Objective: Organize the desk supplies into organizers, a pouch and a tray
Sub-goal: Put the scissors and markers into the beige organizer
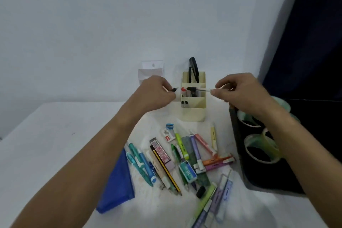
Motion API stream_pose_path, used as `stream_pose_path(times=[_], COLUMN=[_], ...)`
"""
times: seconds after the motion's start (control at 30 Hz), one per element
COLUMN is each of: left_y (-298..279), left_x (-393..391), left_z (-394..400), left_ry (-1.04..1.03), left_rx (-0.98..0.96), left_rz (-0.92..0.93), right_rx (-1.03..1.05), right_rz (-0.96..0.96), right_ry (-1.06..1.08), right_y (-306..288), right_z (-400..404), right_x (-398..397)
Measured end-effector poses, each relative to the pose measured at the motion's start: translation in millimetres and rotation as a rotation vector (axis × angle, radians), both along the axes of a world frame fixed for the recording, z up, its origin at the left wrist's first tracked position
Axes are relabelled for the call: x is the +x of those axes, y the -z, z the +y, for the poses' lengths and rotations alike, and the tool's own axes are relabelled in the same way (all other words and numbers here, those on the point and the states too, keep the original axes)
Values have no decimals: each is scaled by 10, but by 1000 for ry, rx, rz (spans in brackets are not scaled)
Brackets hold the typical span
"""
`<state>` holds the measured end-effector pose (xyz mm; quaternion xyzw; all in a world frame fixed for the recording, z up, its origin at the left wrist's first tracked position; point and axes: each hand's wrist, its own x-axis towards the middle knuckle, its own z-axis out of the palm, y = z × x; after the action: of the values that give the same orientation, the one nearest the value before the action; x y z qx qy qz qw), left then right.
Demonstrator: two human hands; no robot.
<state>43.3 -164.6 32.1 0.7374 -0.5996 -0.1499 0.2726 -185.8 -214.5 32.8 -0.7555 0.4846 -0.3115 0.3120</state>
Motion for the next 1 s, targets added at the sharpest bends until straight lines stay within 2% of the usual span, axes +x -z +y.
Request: stream_pose_path(times=[0.1,0.2,0.37,0.57,0.7,0.83,1.0], left_y=[-126,-79,83,283,375,430,522], left_x=[-218,-341,-509,-547,-520,-472,-420], left_z=[-311,-614,-880,-989,-993,-955,-896], left_ry=[166,220,222,257,209,206,247], left_rx=[129,159,189,244,174,109,137], left_rz=[-218,-446,-622,-536,-472,-401,-363], right_rx=[-84,-114,-134,-181,-168,-139,-135], right_rz=[-17,27,128,180,226,186,144], right_ry=[88,92,55,27,29,59,59], right_y=[32,166,434,677,833,922,944], right_z=[-164,-308,-431,-511,-564,-574,-547], right_x=[-65,41,330,497,519,532,570])
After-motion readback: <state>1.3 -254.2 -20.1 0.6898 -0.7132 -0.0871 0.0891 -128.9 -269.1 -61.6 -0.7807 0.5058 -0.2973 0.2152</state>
